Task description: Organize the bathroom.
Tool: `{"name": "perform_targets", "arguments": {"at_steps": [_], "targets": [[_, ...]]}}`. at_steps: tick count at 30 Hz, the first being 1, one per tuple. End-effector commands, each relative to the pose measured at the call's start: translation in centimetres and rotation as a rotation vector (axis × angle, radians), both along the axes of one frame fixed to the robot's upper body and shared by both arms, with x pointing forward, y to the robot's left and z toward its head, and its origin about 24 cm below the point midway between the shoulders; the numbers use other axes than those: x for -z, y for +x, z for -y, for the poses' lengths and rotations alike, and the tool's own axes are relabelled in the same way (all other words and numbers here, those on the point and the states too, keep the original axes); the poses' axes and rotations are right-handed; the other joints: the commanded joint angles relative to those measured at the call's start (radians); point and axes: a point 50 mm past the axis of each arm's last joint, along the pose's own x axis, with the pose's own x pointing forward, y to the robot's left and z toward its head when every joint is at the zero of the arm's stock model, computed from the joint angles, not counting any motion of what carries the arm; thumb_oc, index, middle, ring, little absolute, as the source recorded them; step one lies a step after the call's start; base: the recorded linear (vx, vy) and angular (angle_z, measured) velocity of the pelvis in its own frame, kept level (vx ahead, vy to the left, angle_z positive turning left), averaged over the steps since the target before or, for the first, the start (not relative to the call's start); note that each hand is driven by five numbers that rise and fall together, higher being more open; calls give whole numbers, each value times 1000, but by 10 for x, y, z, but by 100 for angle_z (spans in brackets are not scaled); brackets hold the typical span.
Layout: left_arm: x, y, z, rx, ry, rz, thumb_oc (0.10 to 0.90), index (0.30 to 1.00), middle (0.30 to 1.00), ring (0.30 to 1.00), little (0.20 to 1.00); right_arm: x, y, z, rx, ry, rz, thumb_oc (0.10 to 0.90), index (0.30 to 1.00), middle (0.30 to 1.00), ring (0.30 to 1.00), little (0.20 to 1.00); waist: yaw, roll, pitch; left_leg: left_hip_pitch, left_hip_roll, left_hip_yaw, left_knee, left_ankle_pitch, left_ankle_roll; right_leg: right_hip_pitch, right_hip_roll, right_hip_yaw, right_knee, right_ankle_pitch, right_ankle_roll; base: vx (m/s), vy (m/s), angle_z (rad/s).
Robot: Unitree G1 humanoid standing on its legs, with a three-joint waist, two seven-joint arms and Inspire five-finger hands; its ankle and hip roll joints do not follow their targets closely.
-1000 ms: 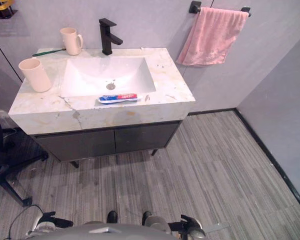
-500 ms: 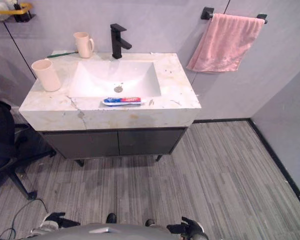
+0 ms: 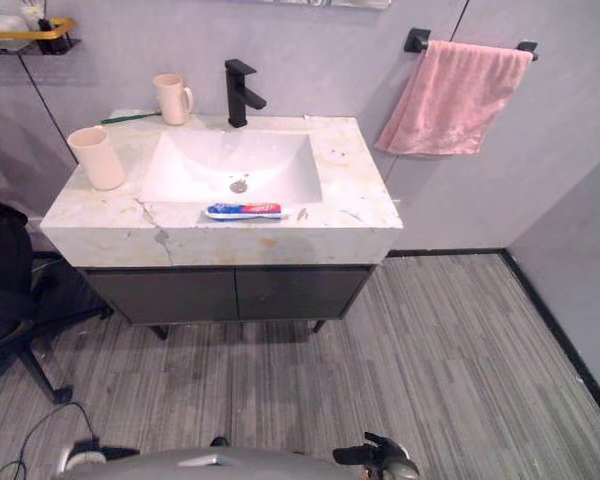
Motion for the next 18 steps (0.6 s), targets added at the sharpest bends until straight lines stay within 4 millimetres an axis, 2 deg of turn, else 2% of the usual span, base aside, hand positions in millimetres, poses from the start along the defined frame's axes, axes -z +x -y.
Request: {"name": "perform_targets", "arguments": {"at_steps": [1,2,3,4,7,9,11,12,13,15,18], "targets": [[-38,71,-12,106,188,284,800,900,900,900,900,-7,16,16,-6,-76,38,800,900,900,900,900,40,22,10,8,-10,71,2,-28,14,-43,-31,-11,-8,40,43,-69,-38,17],[-44,81,-8,122,204,339,800,900,900,900,900,-7,16,16,9,-79,38,800,900,900,900,900,48,25,11,6,-10,65,2,-27,12,-42,-32,-17,-8,39,42,-78,-61,17],[-61,99,-4,123,237,463,800,900,900,900,900,-7,16,15,-2,-87,42,800,900,900,900,900,63,29,15,4,-10,55,2,-26,12,-39,-33,-28,-6,36,39,-69,-59,15],[-63,100,-3,121,245,479,800,900,900,900,900,-7,17,15,-6,-89,44,800,900,900,900,900,64,29,15,4,-10,54,2,-26,12,-39,-33,-30,-6,35,38,-62,-66,8],[-92,118,-4,141,328,612,800,900,900,900,900,-8,19,13,-9,-97,51,800,900,900,900,900,85,30,21,2,-10,39,2,-24,9,-36,-33,-41,-3,30,32,-49,-72,7],[-119,126,-9,100,426,763,800,900,900,900,900,-6,14,13,30,-96,41,800,900,900,900,900,101,30,25,2,-8,24,2,-23,5,-29,-29,-50,-6,25,26,-46,-108,9],[-127,127,-10,94,456,812,800,900,900,900,900,-6,13,13,44,-93,41,800,900,900,900,900,103,30,25,3,-7,21,2,-23,4,-27,-28,-53,-8,24,25,-26,-75,15],[-143,130,-13,100,528,897,800,900,900,900,900,-6,11,13,126,-83,47,800,900,900,900,900,110,30,26,2,-6,13,2,-22,1,-26,-26,-55,-8,20,20,-22,-73,18],[-149,132,-14,102,538,913,800,900,900,900,900,-6,10,13,145,-80,47,800,900,900,900,900,112,30,26,2,-5,11,2,-21,-1,-25,-25,-56,-8,19,20,-27,-92,24],[-175,137,-12,95,593,1044,800,900,900,900,900,-4,5,12,252,-63,43,800,900,900,900,900,119,31,26,0,1,3,2,-18,-8,-20,-20,-63,-8,13,14,-22,-82,25],[-209,144,-7,138,656,1205,800,900,900,900,900,-3,3,9,217,-68,34,800,900,900,900,900,122,33,23,-2,8,-6,2,-13,-18,-17,-16,-67,-8,7,8,-12,-77,14]]}}
